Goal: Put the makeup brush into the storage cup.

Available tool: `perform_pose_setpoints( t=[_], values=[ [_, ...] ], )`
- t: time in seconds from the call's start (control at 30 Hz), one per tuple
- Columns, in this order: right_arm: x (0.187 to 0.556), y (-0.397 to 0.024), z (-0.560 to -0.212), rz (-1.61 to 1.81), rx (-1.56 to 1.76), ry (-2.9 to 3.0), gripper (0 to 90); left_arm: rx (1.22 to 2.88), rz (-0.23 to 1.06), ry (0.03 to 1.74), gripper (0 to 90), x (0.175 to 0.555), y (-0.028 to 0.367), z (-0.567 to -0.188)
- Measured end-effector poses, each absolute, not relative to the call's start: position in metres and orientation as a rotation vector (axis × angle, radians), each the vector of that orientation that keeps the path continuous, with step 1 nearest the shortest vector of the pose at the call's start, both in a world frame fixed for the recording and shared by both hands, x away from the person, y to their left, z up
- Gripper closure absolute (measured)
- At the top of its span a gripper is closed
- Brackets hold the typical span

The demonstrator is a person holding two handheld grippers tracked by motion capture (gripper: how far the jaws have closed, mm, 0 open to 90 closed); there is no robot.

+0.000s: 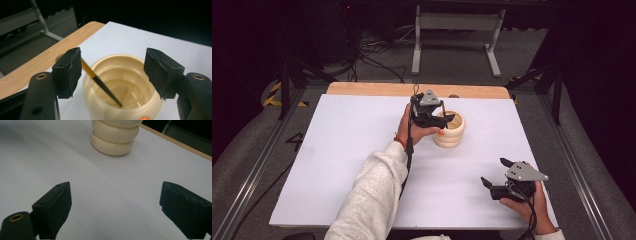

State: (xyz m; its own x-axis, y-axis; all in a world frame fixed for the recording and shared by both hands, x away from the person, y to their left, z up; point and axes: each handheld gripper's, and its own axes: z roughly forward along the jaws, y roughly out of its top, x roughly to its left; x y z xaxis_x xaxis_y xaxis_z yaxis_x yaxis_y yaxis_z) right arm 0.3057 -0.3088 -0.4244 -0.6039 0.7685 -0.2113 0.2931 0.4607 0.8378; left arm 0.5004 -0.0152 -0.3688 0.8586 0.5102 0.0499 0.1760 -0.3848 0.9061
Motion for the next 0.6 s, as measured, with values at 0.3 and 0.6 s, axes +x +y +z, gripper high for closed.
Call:
perform_pose_setpoints(
  t=[0.3, 0.6],
  values=[
    [0.306, -0.308, -0.425, 1.062, 0.881, 2.134, 11.3, 1.970, 0.421, 0.520, 18.5, 0.497, -0.006, -0.363],
    [0.306, -0.308, -0.425, 1.061, 0.882, 2.134, 11.3, 1.989, 0.445, 0.542, 8.8, 0.494, 0.003, -0.360]
  ],
)
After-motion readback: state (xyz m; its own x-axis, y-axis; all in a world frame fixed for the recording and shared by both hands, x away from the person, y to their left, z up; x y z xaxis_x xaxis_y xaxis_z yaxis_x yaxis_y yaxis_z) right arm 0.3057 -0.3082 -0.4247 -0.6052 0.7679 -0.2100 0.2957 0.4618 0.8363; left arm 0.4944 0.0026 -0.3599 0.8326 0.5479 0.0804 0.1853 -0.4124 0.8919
